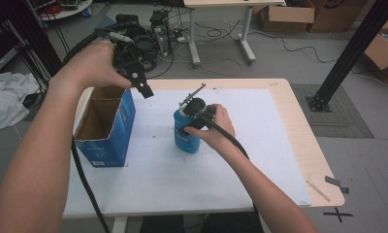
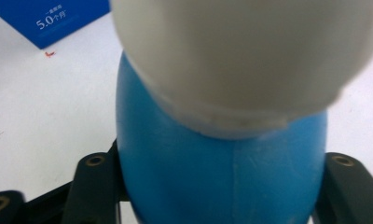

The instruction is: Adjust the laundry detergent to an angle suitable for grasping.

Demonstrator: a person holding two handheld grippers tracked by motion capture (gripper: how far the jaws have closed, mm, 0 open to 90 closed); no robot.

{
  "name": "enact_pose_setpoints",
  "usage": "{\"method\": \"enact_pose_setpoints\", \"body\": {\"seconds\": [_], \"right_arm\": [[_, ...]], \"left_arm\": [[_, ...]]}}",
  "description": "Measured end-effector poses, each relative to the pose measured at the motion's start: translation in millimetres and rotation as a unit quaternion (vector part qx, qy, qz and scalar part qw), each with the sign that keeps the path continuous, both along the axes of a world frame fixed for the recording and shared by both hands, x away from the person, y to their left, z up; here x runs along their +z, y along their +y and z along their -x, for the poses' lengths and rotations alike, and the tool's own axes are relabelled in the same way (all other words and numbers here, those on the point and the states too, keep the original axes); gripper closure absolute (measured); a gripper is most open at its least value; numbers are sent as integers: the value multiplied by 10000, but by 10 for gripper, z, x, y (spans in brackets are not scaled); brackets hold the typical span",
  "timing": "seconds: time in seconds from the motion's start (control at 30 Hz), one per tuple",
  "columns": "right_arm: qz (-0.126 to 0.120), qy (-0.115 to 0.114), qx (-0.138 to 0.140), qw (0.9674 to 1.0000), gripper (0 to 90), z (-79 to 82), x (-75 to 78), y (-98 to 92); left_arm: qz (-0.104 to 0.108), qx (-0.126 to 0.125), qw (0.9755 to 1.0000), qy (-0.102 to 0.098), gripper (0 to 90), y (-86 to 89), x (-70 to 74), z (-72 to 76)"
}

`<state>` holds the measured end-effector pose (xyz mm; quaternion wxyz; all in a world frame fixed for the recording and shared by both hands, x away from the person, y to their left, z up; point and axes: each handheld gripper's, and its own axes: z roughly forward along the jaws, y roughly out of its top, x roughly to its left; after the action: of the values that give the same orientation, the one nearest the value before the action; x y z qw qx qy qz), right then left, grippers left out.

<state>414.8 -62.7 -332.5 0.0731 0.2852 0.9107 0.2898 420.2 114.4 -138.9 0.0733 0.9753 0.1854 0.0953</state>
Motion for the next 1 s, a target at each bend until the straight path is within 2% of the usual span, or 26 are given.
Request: {"method": "enact_pose_setpoints", "body": {"seconds": [0.73,0.77,0.83,1.0], "right_arm": [[-159,-276,365,9988,432,-27,17,-53],[-271,-238,491,9981,432,-33,48,-71],[-319,-238,697,9968,432,-37,73,-83],[-294,-265,1248,9914,432,-24,143,-104]], "left_arm": [[7,39,10000,24,149,75,-58,-17],[15,43,10000,28,149,88,-54,-18],[24,56,10000,18,149,103,-52,-18],[40,57,10000,29,149,123,-47,-10]]}}
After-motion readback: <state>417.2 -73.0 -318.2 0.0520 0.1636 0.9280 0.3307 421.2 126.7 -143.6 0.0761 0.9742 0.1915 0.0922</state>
